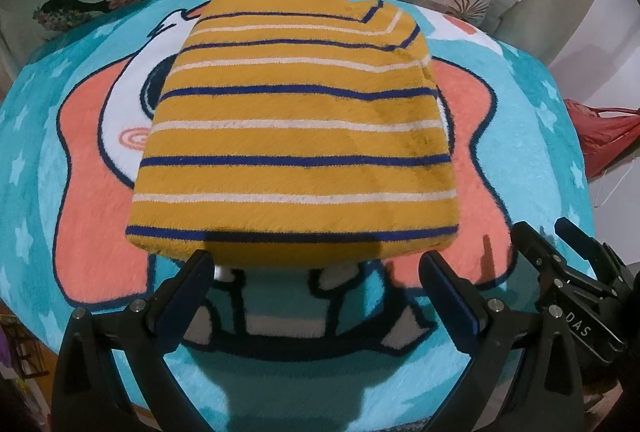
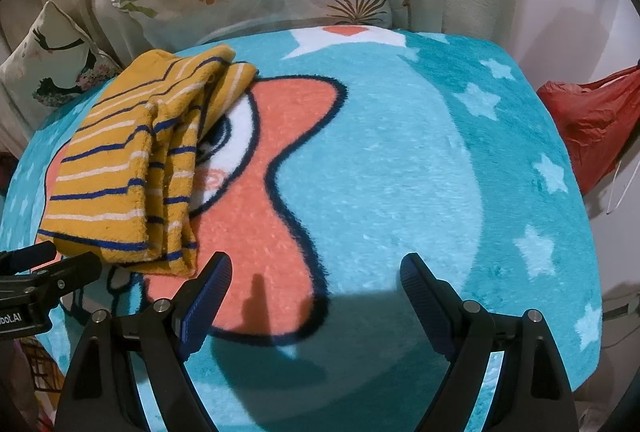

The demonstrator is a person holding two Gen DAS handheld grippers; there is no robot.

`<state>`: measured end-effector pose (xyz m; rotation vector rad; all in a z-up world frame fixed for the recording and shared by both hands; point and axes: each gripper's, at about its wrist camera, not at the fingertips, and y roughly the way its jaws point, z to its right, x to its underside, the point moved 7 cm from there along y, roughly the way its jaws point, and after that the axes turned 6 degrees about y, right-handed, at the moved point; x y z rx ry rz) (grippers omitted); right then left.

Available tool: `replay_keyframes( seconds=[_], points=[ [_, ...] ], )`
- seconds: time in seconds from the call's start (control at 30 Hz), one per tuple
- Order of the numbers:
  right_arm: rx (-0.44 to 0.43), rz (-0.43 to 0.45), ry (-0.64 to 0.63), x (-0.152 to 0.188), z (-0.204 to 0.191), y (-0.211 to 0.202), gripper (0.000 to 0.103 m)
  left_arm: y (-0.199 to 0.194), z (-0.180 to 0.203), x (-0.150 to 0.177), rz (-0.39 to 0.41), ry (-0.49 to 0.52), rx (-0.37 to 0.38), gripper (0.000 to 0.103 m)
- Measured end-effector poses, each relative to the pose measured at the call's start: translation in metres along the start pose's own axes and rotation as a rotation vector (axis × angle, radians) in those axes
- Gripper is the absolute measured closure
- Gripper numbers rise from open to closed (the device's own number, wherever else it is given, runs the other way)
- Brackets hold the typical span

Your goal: Fold small clothes

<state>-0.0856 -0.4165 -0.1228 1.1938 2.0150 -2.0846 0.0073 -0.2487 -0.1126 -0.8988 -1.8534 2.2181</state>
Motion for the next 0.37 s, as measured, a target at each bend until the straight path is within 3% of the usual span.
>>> replay_keyframes(
  seconds=[0.37],
  points=[
    [-0.009, -0.009, -0.028, 0.0035, -0.0095, 0.0033, 0.013, -0.0043, -0.0046, -0.0008, 0.021, -0.014, -0.028, 0.001]
  ],
)
